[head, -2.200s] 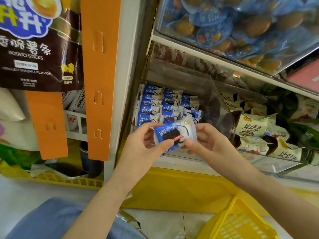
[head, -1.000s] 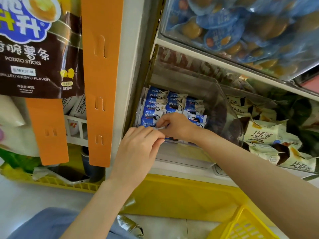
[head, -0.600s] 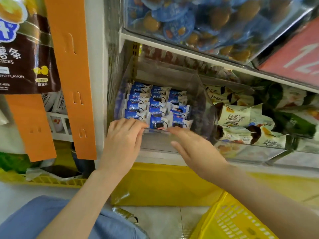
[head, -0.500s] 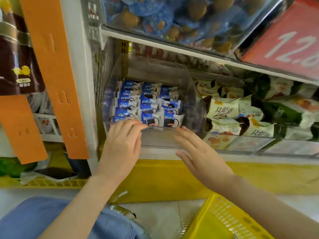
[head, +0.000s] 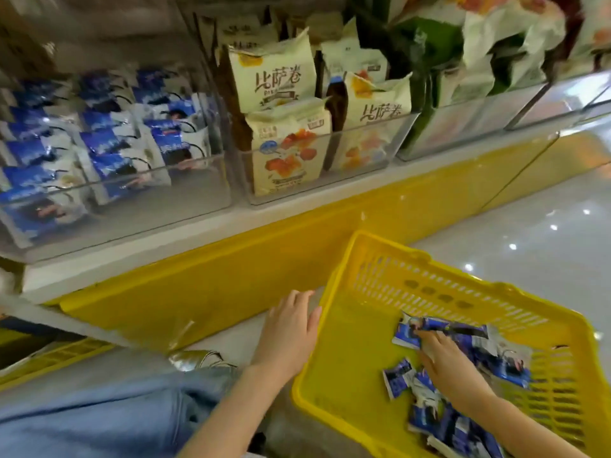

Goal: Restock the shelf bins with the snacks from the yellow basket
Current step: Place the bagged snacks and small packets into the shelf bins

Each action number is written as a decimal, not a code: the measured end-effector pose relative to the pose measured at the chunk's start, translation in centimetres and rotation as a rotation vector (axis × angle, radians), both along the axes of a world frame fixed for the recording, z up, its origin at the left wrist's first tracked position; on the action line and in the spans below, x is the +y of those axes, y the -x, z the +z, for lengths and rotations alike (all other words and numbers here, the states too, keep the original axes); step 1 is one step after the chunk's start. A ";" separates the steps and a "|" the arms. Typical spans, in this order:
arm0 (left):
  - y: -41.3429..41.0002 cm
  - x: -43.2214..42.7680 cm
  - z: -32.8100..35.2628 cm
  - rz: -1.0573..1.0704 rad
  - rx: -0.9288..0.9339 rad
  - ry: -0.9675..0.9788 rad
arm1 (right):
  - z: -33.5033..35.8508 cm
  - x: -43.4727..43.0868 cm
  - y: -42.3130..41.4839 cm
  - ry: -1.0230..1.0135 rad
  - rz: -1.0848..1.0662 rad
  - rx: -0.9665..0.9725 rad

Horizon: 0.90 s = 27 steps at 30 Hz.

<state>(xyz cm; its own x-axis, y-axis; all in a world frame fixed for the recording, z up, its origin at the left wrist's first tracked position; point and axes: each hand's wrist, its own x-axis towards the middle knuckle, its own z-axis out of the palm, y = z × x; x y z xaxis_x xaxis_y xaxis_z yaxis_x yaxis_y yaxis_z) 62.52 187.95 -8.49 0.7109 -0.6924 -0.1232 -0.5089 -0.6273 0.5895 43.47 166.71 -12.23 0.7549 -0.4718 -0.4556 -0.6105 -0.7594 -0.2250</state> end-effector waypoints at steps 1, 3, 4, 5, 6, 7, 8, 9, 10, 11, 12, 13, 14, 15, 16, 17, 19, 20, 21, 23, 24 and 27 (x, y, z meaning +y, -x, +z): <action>0.0 -0.9 -0.7 0.004 0.053 -0.004 | -1.5 -0.5 1.1 -0.061 -0.062 0.059; 0.1 -2.4 -1.8 0.025 0.163 0.021 | -4.0 -1.0 2.6 -0.138 -0.130 0.166; 0.1 -3.1 -2.3 0.032 0.209 0.035 | -5.1 -1.0 3.0 -0.168 -0.149 0.216; 0.1 -3.6 -2.8 0.040 0.251 0.056 | -6.2 -1.0 3.3 -0.198 -0.160 0.253; 0.2 -4.0 -3.2 0.054 0.291 0.089 | -7.2 -0.9 3.4 -0.224 -0.170 0.276; 0.3 -4.2 -3.5 0.075 0.329 0.128 | -8.1 -0.9 3.2 -0.245 -0.182 0.284; 0.5 -4.4 -3.7 0.099 0.360 0.162 | -9.0 -0.9 2.9 -0.258 -0.191 0.282; 0.7 -4.5 -3.9 0.121 0.375 0.193 | -9.8 -1.0 2.4 -0.263 -0.194 0.276; 0.8 -4.5 -4.1 0.139 0.377 0.220 | -10.4 -1.2 1.9 -0.263 -0.195 0.267; 0.9 -4.5 -4.3 0.152 0.378 0.238 | -11.1 -1.5 1.3 -0.264 -0.200 0.259; 0.9 -4.5 -4.5 0.162 0.385 0.244 | -11.7 -1.7 0.9 -0.268 -0.209 0.260; 0.9 -4.6 -4.6 0.169 0.397 0.248 | -12.2 -2.0 0.5 -0.273 -0.213 0.268; 1.0 -4.6 -4.7 0.173 0.403 0.252 | -12.6 -2.1 0.3 -0.281 -0.207 0.285; 1.0 -4.6 -4.8 0.175 0.396 0.254 | -13.0 -2.1 0.2 -0.285 -0.194 0.302; 1.0 -4.6 -4.8 0.174 0.377 0.251 | -13.4 -2.1 0.2 -0.279 -0.180 0.315; 1.0 -4.7 -4.8 0.171 0.355 0.246 | -13.7 -2.1 0.2 -0.265 -0.167 0.321; 1.0 -4.7 -4.9 0.166 0.324 0.246 | -14.1 -2.0 0.3 -0.235 -0.147 0.321; 1.0 -4.7 -4.9 0.164 0.317 0.250 | -14.1 -2.0 0.4 -0.228 -0.137 0.313; 1.0 -4.7 -4.9 0.162 0.314 0.254 | -14.1 -1.9 0.5 -0.231 -0.128 0.300; 1.0 -4.8 -4.9 0.161 0.303 0.232 | -13.7 -1.7 0.6 -0.264 -0.141 0.250; 1.1 -4.8 -4.8 0.168 0.260 0.197 | -13.2 -1.5 0.6 -0.294 -0.176 0.207; 1.6 -4.7 -3.9 0.169 -0.101 0.146 | -11.1 -0.8 -0.1 -0.357 -0.313 -0.034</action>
<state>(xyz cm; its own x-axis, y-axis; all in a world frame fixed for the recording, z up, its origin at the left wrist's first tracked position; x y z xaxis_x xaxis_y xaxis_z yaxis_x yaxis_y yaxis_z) 60.89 183.22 -12.35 0.8217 -0.5679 0.0474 -0.4652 -0.6204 0.6314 43.55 165.94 -23.30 0.6188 -0.4972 -0.6082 -0.7853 -0.4119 -0.4623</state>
